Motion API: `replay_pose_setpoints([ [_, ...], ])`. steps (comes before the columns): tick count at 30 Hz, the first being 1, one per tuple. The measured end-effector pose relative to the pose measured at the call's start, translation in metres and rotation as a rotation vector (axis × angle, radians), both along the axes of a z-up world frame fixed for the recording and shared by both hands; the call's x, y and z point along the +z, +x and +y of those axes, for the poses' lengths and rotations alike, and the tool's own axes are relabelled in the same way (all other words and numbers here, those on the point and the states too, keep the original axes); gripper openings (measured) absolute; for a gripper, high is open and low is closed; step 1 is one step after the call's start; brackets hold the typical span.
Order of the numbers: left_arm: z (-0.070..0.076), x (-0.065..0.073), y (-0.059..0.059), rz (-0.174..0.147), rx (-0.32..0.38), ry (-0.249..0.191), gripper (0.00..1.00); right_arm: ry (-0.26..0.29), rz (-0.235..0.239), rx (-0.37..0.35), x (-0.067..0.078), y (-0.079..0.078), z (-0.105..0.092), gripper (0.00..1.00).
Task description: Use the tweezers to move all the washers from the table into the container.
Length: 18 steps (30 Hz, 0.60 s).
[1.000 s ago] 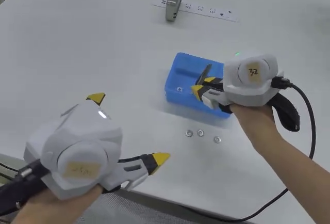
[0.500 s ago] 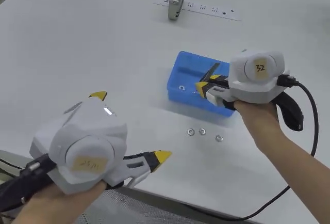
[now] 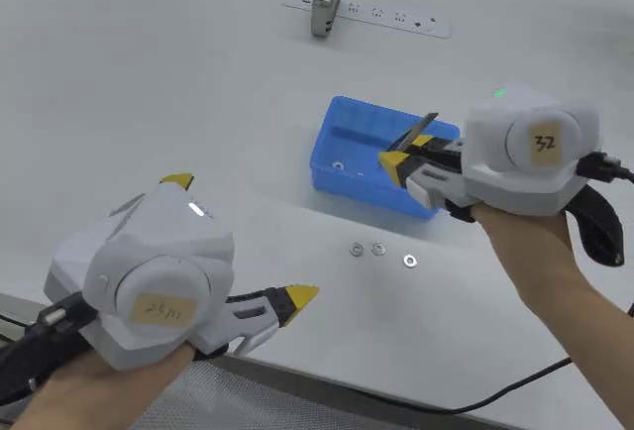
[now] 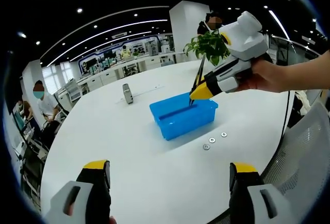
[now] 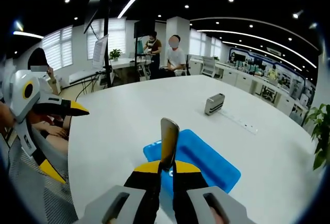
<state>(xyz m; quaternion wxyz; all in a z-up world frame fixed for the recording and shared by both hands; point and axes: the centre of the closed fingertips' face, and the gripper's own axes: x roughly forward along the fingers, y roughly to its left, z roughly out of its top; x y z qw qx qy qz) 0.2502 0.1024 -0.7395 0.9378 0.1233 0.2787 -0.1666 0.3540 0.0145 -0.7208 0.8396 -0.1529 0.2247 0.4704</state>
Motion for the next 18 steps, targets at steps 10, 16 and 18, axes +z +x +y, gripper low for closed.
replay_pose_setpoints([
  [10, 0.0, 0.0, 0.0, -0.001, 0.0, 0.004, 0.97, -0.061, 0.033, 0.056, -0.02, -0.029, -0.004, 0.04],
  [16, 0.001, 0.0, 0.0, -0.002, 0.005, -0.002, 0.98, -0.096, 0.077, 0.079, -0.042, -0.044, -0.009, 0.04],
  [18, 0.0, 0.002, 0.001, -0.012, 0.005, -0.015, 0.99, -0.113, 0.091, 0.085, -0.051, -0.048, -0.01, 0.04],
])
